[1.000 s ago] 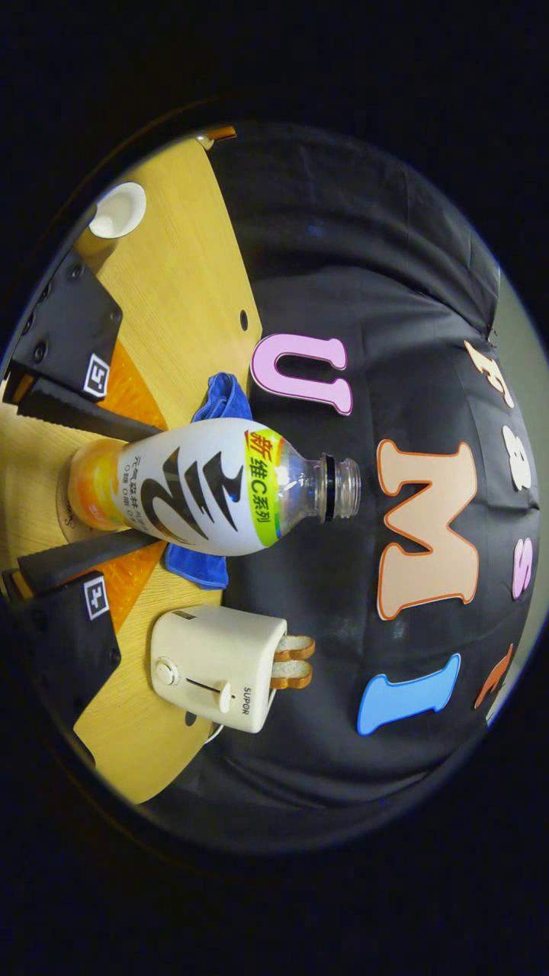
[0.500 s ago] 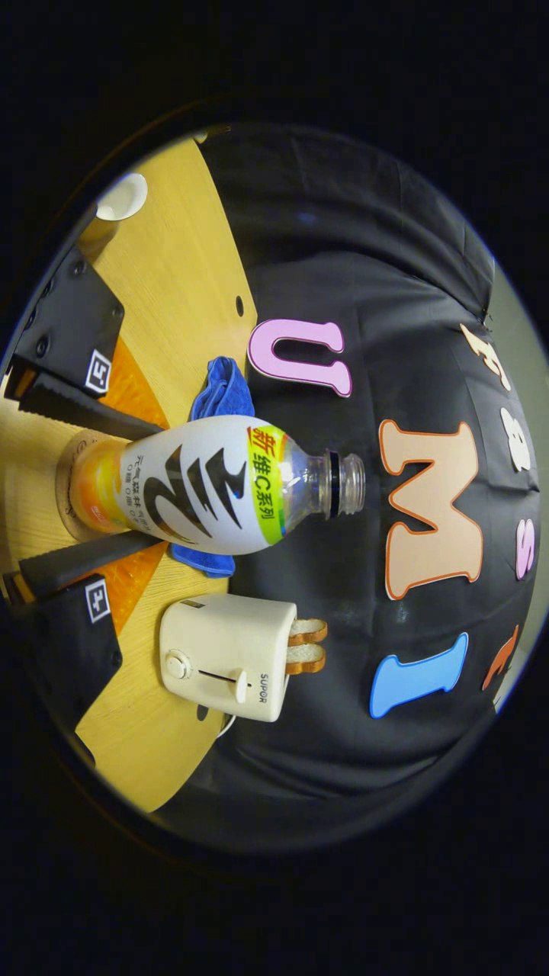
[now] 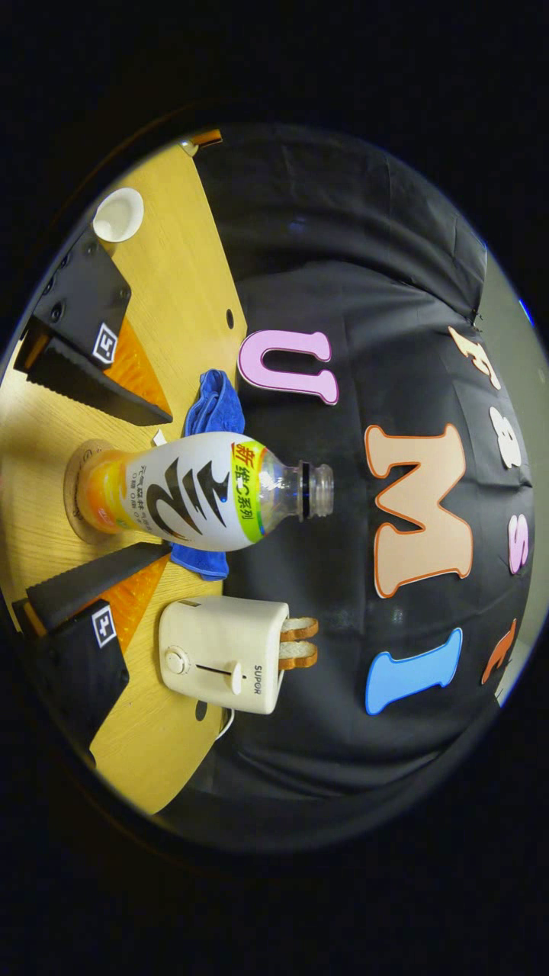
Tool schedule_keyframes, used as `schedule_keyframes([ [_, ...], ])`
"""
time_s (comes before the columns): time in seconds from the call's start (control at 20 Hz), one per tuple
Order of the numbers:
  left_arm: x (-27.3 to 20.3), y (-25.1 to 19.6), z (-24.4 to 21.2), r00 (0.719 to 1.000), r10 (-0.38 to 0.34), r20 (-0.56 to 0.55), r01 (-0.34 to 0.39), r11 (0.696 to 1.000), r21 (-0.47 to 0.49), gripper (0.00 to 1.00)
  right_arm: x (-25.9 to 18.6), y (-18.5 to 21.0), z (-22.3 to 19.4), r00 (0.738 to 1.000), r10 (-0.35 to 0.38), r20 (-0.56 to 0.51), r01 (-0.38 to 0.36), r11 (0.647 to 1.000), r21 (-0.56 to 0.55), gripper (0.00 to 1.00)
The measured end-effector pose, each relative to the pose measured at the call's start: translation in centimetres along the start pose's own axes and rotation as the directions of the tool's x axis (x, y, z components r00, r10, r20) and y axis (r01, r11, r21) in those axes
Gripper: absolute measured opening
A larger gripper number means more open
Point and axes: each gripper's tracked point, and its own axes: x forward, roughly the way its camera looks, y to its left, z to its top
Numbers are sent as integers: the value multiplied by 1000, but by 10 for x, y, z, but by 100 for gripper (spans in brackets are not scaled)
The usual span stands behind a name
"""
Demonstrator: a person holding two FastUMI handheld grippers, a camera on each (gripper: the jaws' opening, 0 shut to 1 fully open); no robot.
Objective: Open the teacup lid with one hand, grasp the water bottle and pour water into the teacup with the other hand; after pouring, place the water bottle on the coaster and then close the teacup lid.
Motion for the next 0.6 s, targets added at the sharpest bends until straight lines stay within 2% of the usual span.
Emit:
schedule_keyframes([
  [0.05, 2, -5, 2, 1000, -12, 1, 12, 1000, 0, 24, -8, 0, 3, 1000, 6, 7, -6, 1000, -6, 95],
  [0.35, 22, -36, -1, 997, -79, -21, 80, 996, 43, 24, -61, -8, 17, 997, 19, 81, -14, 998, -56, 97],
  [0.6, 42, -54, -10, 994, -102, -48, 105, 992, 70, 23, -92, -13, 20, 993, 33, 110, -26, 998, -57, 95],
])
